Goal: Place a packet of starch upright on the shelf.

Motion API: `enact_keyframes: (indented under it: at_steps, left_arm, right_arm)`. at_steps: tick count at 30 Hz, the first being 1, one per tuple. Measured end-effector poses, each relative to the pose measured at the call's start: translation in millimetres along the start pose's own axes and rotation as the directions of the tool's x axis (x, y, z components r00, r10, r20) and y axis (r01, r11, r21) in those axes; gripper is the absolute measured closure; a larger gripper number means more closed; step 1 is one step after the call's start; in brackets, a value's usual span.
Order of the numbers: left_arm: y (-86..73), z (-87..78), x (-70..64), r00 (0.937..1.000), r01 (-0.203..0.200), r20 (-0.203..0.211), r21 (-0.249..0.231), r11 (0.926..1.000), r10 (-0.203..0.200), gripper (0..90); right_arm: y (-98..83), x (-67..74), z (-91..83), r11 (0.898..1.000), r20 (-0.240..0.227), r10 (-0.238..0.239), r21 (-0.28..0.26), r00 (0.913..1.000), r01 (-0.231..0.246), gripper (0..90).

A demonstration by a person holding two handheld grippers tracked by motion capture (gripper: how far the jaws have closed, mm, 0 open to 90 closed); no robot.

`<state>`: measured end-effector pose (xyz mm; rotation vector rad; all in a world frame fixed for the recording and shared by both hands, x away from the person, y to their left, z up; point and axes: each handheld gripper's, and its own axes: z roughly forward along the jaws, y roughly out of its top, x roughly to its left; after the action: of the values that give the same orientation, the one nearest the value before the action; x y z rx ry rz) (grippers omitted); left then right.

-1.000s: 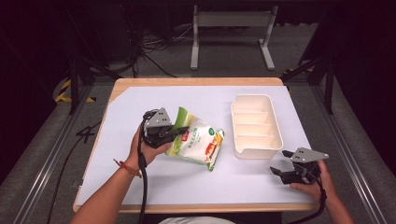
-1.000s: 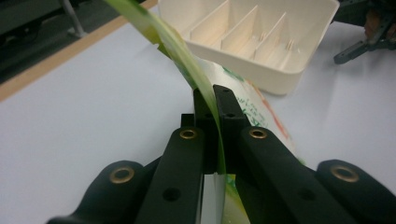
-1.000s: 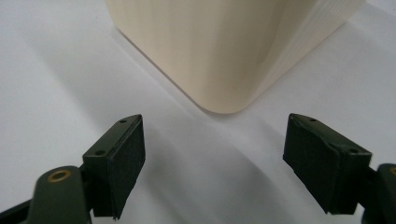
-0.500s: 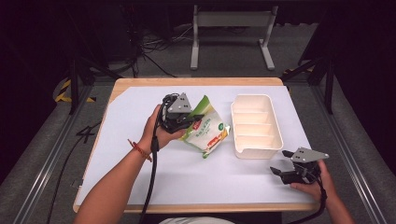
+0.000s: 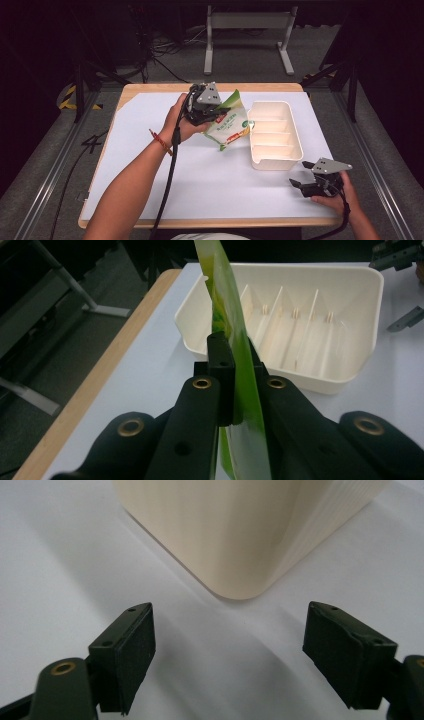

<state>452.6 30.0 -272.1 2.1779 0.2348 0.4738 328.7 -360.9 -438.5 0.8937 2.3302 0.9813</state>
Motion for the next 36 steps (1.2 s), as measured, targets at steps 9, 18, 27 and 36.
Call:
enact_keyframes:
  at_steps: [9,18,27,36]
  left_arm:
    - [22.3,9.1,11.9,0.9992,-0.040,-0.011,-0.039,0.9984,0.039,90.0]
    - [44.3,34.0,21.9,0.9987,-0.052,-0.005,-0.077,0.9957,0.052,90.0]
    - [67.7,67.6,18.8,0.9957,-0.085,0.030,-0.073,0.9937,0.087,90.0]
    - [81.1,91.0,17.4,0.9953,-0.090,0.030,-0.064,0.9939,0.092,90.0]
  right_arm:
    - [-0.1,0.0,0.7,1.000,-0.001,-0.001,0.005,1.0000,0.001,20.4]
    - [-0.8,-0.4,1.2,1.000,-0.005,-0.001,0.007,1.0000,0.001,20.4]
    - [-1.2,-1.1,0.3,1.000,-0.004,0.001,0.002,1.0000,-0.001,20.4]
    - [-1.0,-0.4,-0.1,1.000,-0.008,0.002,0.002,1.0000,-0.001,20.4]
